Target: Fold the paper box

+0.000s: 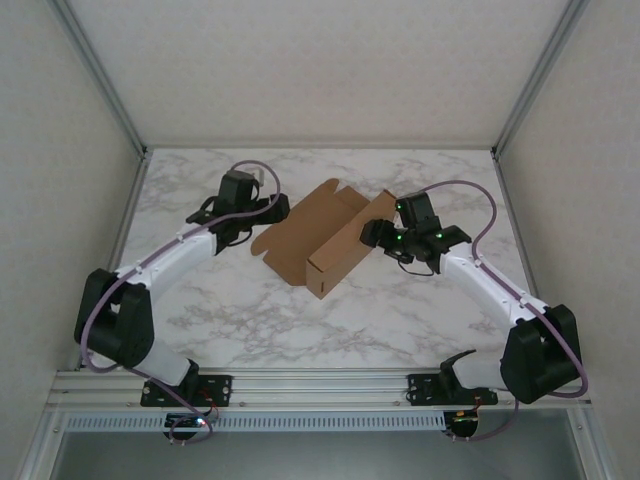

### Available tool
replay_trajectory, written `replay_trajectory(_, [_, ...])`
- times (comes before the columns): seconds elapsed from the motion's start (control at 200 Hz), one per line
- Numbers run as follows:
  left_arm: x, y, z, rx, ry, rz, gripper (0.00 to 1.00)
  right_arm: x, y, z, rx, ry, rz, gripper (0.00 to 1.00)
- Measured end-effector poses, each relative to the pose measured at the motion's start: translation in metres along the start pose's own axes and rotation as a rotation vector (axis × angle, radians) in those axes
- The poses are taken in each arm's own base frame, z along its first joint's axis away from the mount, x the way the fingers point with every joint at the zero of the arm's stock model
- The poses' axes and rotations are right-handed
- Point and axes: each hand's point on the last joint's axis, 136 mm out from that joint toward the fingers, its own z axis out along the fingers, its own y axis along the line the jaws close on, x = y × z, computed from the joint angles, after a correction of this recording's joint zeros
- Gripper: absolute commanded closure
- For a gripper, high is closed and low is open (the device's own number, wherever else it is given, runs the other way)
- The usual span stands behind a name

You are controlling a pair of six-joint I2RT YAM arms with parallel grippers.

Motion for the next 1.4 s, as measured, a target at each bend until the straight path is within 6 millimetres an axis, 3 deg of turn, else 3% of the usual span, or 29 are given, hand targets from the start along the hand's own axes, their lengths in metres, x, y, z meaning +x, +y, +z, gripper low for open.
replay_trajectory(0.195, [0.007, 0.022, -0.024, -0.061, -0.05, -0.095, 0.15, 0.008, -0.008, -0.004, 0.027, 0.005, 0.01, 0.3])
replay_trajectory(0.401, [-0.004, 0.031, -0.044, -0.062, -0.127, -0.167, 0.15, -0.004, 0.015, -0.03, -0.04, -0.054, 0.014, 0.3])
replay_trajectory(0.541, [-0.001, 0.033, -0.043, -0.059, -0.13, -0.194, 0.15, -0.011, 0.022, -0.028, -0.046, -0.058, 0.018, 0.29])
replay_trajectory(0.676, [0.009, 0.038, -0.043, -0.065, -0.117, -0.236, 0.15, -0.006, 0.014, -0.011, -0.008, -0.018, 0.027, 0.29])
replay_trajectory(0.876, [0.004, 0.035, -0.053, -0.048, -0.145, -0.26, 0.15, 0.001, 0.004, 0.0, 0.013, -0.002, 0.031, 0.31])
replay_trajectory(1.021, [0.003, 0.034, -0.055, -0.044, -0.15, -0.261, 0.15, 0.004, 0.0, -0.004, -0.001, -0.026, 0.026, 0.32])
replay_trajectory(1.207, [0.018, 0.042, -0.05, -0.065, -0.119, -0.265, 0.15, 0.014, -0.011, -0.013, -0.001, -0.054, 0.028, 0.33])
replay_trajectory(1.402, [0.015, 0.046, -0.053, -0.084, -0.138, -0.26, 0.15, 0.036, -0.032, -0.022, 0.009, -0.054, 0.054, 0.34])
